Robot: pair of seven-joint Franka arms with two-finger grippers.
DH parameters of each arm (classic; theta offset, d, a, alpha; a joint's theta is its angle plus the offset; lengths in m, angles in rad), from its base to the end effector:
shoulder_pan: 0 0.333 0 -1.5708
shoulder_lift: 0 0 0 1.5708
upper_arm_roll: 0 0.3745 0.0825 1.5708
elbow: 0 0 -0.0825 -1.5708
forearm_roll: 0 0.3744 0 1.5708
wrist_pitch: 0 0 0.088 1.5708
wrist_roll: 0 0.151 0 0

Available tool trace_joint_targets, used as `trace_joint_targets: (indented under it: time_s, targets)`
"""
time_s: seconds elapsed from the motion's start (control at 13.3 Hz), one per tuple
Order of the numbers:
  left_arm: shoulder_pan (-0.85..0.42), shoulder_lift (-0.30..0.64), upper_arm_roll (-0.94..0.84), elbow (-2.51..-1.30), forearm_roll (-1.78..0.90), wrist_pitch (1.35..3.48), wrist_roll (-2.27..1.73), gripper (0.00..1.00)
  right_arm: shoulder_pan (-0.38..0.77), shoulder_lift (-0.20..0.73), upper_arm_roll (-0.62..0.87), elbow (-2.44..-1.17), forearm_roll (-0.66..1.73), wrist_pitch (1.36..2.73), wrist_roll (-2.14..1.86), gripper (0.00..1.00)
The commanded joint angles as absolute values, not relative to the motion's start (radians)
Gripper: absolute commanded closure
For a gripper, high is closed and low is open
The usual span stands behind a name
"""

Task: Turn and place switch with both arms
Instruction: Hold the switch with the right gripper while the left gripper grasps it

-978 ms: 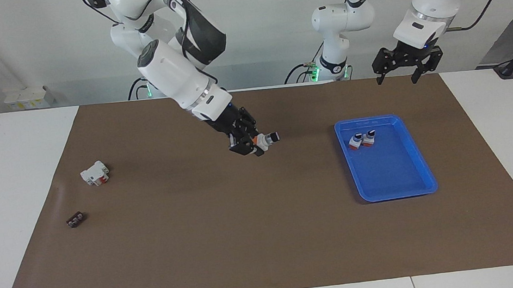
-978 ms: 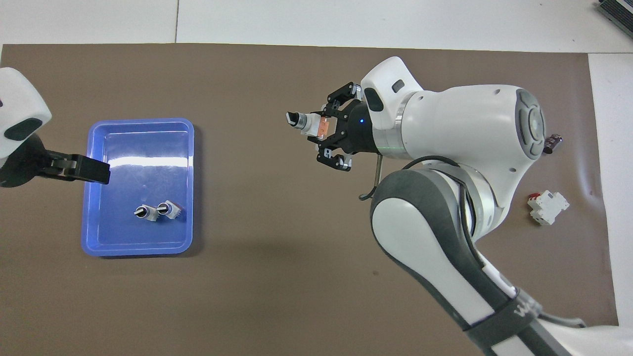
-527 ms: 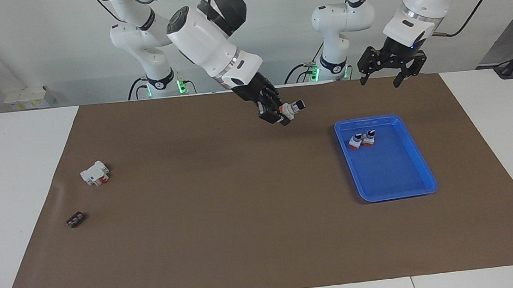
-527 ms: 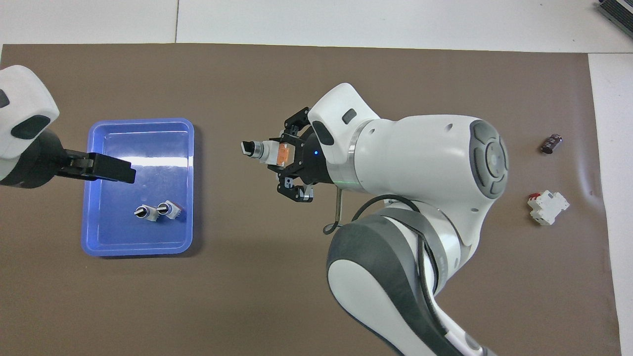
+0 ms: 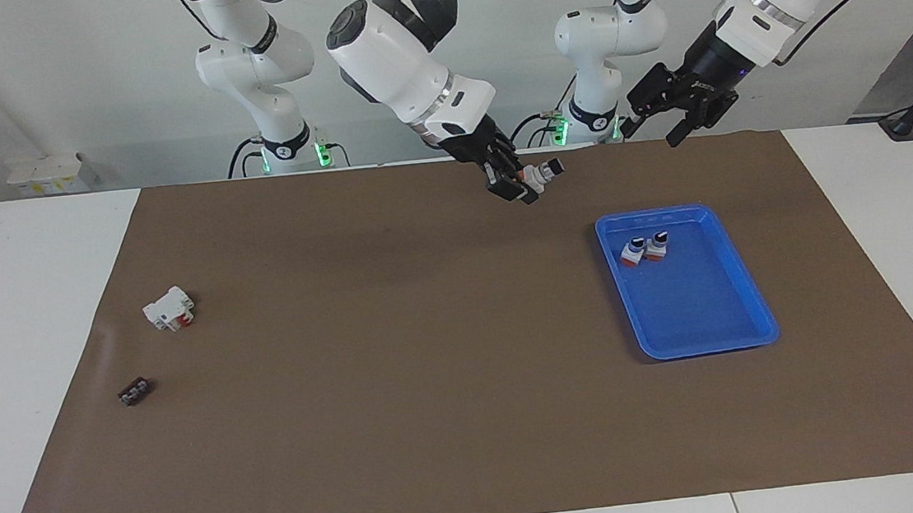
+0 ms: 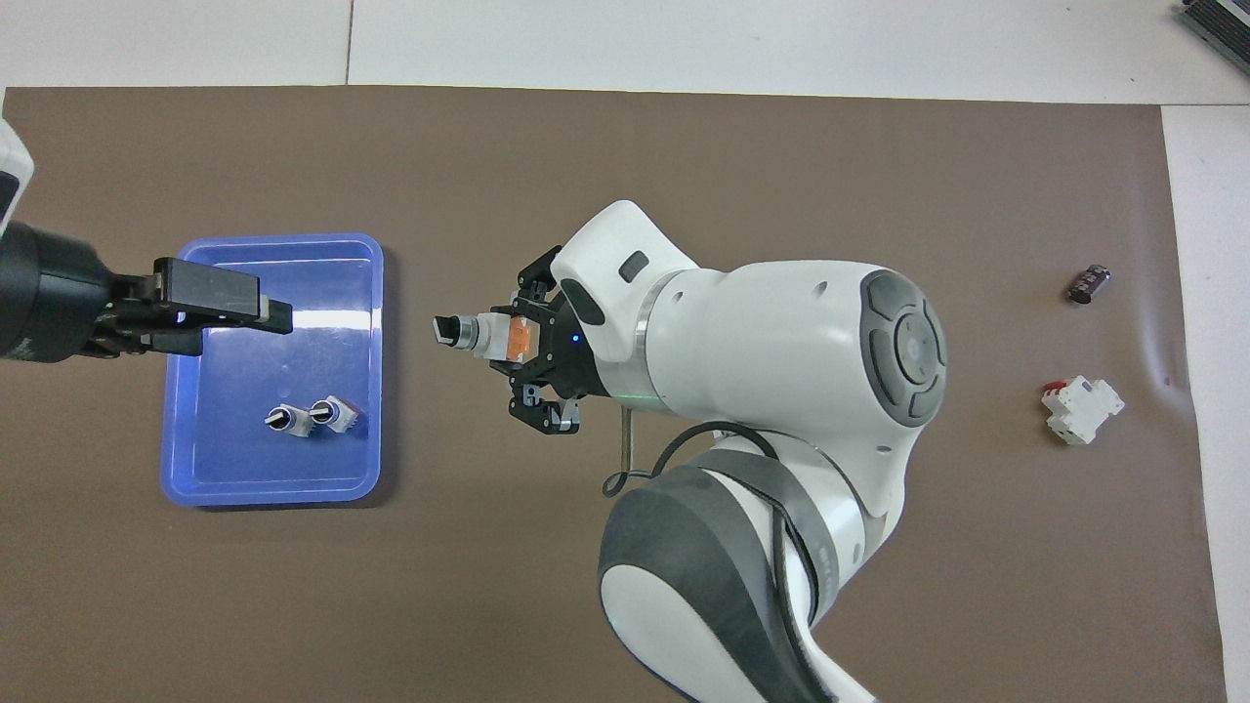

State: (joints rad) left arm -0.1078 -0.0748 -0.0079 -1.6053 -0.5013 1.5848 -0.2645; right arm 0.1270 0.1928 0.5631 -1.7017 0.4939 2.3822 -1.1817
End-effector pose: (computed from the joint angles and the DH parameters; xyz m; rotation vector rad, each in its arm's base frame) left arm 0.5086 -0.1318 0.6825 2.6326 0.1873 -0.0572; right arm 0.5295 0.4221 0.5768 -1.8713 -1.8535 -0.8347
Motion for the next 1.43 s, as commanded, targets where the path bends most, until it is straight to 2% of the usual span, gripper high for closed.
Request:
trace_joint_targets:
  time_s: [0.0,0.53,0.75,1.13,1.35]
  targets:
    - [-0.109,-0.058,-0.012,-1.575,-0.538,1.598,-0.386,0.0,0.127,0.176,0.563,-1.71,0.517,2.385,-1.167,1.0]
    - [-0.189,-0.083,-0.028,-1.683,-0.584,1.74,-0.626,0.08,0.155,0.176,0.563,-1.71,0.517,2.399,-1.169,1.0]
    - [-0.21,-0.09,-0.032,-1.709,-0.606,1.74,-0.635,0.26,0.166,0.169,0.563,-1.713,0.517,2.398,-1.167,1.0]
    - [-0.199,-0.109,-0.031,-1.746,-0.607,1.679,-0.627,0.31,0.166,0.167,0.563,-1.718,0.517,2.391,-1.169,1.0]
    - [-0.195,-0.11,-0.021,-1.741,-0.621,1.646,-0.617,0.46,0.166,0.167,0.563,-1.72,0.517,2.39,-1.169,1.0]
